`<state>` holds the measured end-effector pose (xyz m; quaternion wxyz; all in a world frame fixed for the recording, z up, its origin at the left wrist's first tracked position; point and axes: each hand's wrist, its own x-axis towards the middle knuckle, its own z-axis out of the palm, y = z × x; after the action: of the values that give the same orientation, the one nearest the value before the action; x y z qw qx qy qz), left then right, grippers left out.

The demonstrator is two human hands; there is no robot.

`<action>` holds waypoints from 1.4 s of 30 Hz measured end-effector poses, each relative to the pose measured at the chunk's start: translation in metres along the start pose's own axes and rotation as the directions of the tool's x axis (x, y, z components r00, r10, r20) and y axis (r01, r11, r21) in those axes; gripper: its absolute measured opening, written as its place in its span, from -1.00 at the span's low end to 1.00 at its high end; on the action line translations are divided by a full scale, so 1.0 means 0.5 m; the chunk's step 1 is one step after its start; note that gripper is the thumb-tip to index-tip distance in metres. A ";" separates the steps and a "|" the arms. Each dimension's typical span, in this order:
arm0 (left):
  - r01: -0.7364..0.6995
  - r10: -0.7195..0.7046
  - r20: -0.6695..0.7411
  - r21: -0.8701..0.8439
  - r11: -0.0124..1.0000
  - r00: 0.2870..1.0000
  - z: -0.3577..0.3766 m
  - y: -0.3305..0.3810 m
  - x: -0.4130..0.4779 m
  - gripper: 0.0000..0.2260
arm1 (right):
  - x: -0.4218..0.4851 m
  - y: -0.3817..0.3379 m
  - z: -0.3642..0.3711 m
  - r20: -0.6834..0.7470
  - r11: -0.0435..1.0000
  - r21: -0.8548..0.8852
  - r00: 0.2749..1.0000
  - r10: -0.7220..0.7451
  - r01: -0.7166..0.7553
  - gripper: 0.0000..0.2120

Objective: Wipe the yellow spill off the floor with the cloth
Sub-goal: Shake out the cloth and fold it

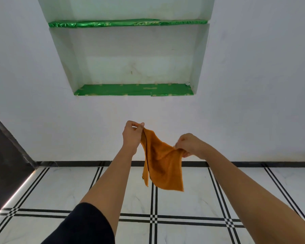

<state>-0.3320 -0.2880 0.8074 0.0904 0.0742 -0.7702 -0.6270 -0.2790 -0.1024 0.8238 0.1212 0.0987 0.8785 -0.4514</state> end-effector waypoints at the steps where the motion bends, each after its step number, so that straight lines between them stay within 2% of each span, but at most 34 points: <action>1: -0.004 0.004 0.011 0.006 1.000 1.000 0.001 -0.002 -0.001 -0.84 | -0.002 -0.008 0.003 -0.016 0.987 0.160 1.000 0.016 -0.013 -0.88; 3: -0.030 0.028 0.066 0.025 0.999 0.997 0.004 -0.007 -0.007 -0.82 | -0.001 -0.017 0.013 -0.019 0.929 0.364 0.997 0.075 -0.063 -0.87; 5: -0.066 0.058 0.121 0.063 0.996 0.991 0.009 -0.012 -0.019 -0.80 | -0.001 -0.026 0.020 0.046 0.874 0.467 0.990 0.130 -0.137 -0.83; 7: -0.098 0.086 0.154 0.071 0.993 0.984 0.016 -0.021 -0.028 -0.83 | 0.003 -0.026 0.022 0.128 0.826 0.531 0.982 0.142 -0.189 -0.79; 9: -0.088 0.075 0.213 0.056 0.995 0.974 0.019 -0.025 -0.036 -0.90 | 0.005 -0.026 0.026 0.174 0.831 0.519 0.976 0.128 -0.201 -0.82; 12: -0.042 0.017 0.358 0.062 0.997 0.934 0.020 -0.028 -0.043 -0.93 | 0.016 -0.024 0.034 0.049 0.930 0.319 0.984 0.174 -0.180 -0.83; 15: -0.058 0.028 0.365 0.071 0.996 0.931 0.021 -0.027 -0.048 -0.91 | 0.027 -0.024 0.040 -0.119 0.987 0.011 0.979 0.163 -0.163 -0.83; 18: -0.104 0.058 0.274 0.155 0.982 0.960 0.019 -0.017 -0.045 -0.81 | 0.020 -0.027 0.043 -0.256 0.912 -0.398 0.967 -0.007 -0.098 -0.90; 20: -0.137 0.089 0.224 0.206 0.969 0.970 0.019 -0.008 -0.043 -0.79 | 0.014 -0.031 0.043 -0.285 0.872 -0.485 0.955 -0.079 -0.072 -0.91; 22: -0.149 0.107 0.198 0.214 0.965 0.974 0.019 0.000 -0.044 -0.82 | 0.012 -0.036 0.039 -0.253 0.929 -0.366 0.967 -0.039 -0.058 -0.85; 24: -0.147 0.100 0.236 0.188 0.971 0.966 0.022 0.002 -0.048 -0.85 | 0.004 -0.047 0.032 -0.204 0.998 -0.032 0.978 0.051 -0.059 -0.90; 26: -0.134 0.089 0.339 0.111 0.985 0.937 0.025 0.002 -0.056 -0.91 | -0.011 -0.059 0.027 -0.112 0.934 0.345 0.984 0.140 -0.094 -0.91; 28: -0.101 0.082 0.419 0.023 0.995 0.904 0.028 0.002 -0.064 -0.89 | -0.016 -0.061 0.026 -0.063 0.850 0.517 0.986 0.157 -0.102 -0.86; 32: -0.092 0.106 0.485 -0.051 0.994 0.868 0.028 0.005 -0.074 -0.78 | -0.021 -0.064 0.026 -0.016 0.749 0.650 0.984 0.180 -0.126 -0.83; 35: -0.124 0.104 0.503 0.008 0.992 0.858 0.024 0.008 -0.073 -0.68 | -0.028 -0.065 0.018 0.067 0.606 0.777 0.979 0.191 -0.171 -0.84; 37: -0.143 0.122 0.493 0.006 0.990 0.862 0.019 0.008 -0.068 -0.71 | -0.030 -0.064 0.013 0.120 0.560 0.807 0.980 0.159 -0.190 -0.81; 40: -0.165 0.167 0.472 -0.046 0.985 0.866 0.011 0.021 -0.063 -0.77 | -0.030 -0.065 0.014 0.115 0.600 0.784 0.987 0.109 -0.158 -0.75; 42: -0.173 0.181 0.462 -0.059 0.983 0.868 0.010 0.032 -0.059 -0.79 | -0.026 -0.064 0.016 0.030 0.758 0.648 0.996 0.081 -0.081 -0.73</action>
<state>-0.3044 -0.2734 0.8207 -0.0392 -0.1500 -0.7679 -0.6216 -0.2749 -0.1281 0.8477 0.0990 0.1722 0.6634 -0.7214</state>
